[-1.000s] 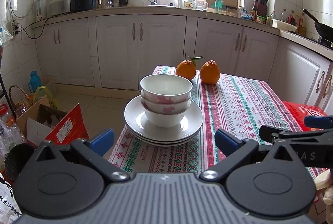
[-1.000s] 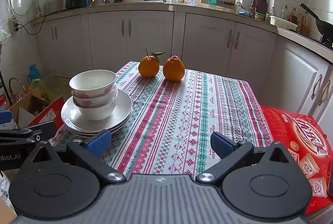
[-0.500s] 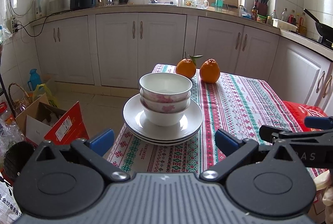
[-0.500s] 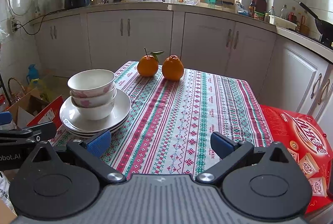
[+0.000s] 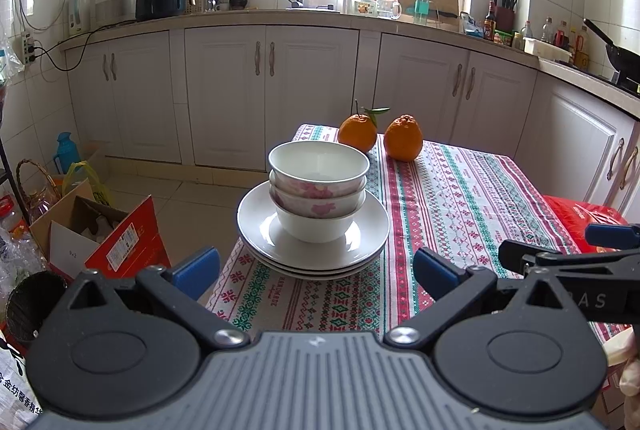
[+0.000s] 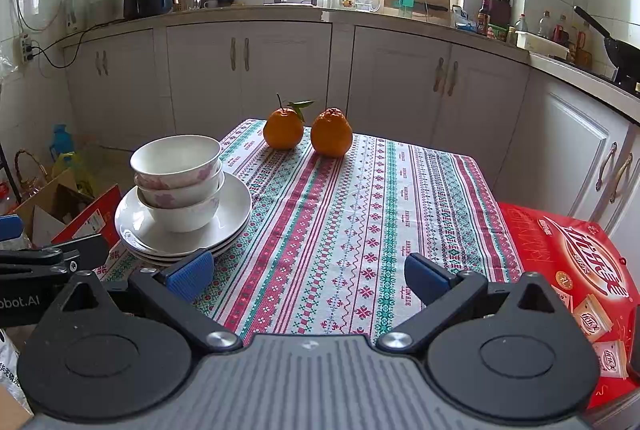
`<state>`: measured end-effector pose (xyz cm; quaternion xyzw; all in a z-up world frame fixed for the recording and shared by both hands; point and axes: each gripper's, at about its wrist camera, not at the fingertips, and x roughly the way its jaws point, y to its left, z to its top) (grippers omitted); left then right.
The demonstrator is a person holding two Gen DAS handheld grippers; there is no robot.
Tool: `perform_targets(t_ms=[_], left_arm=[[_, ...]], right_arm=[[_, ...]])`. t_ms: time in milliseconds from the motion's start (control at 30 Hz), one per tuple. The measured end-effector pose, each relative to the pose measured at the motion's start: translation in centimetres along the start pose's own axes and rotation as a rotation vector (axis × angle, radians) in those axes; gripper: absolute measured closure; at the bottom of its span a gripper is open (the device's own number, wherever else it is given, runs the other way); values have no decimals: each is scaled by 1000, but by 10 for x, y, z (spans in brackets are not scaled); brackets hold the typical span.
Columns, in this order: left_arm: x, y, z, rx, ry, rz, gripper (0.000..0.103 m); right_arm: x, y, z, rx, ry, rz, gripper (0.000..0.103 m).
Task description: Organize plates and bowls
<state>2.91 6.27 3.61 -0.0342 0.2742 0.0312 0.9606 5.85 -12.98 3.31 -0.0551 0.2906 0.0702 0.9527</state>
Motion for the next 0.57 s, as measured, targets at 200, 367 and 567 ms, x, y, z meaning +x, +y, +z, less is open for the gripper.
perform_targets(t_ms=[200,367,567], left_arm=[[-1,0,0,0,-1,0,1],[-1,-1,0,-1,-1,0,1],[0,0,0,0,-1,-1,1]], right_arm=[[-1,0,0,0,-2,-2,0],[-1,0,0,0,-3,-2,0],[-1,0,0,0,-2,-2,0]])
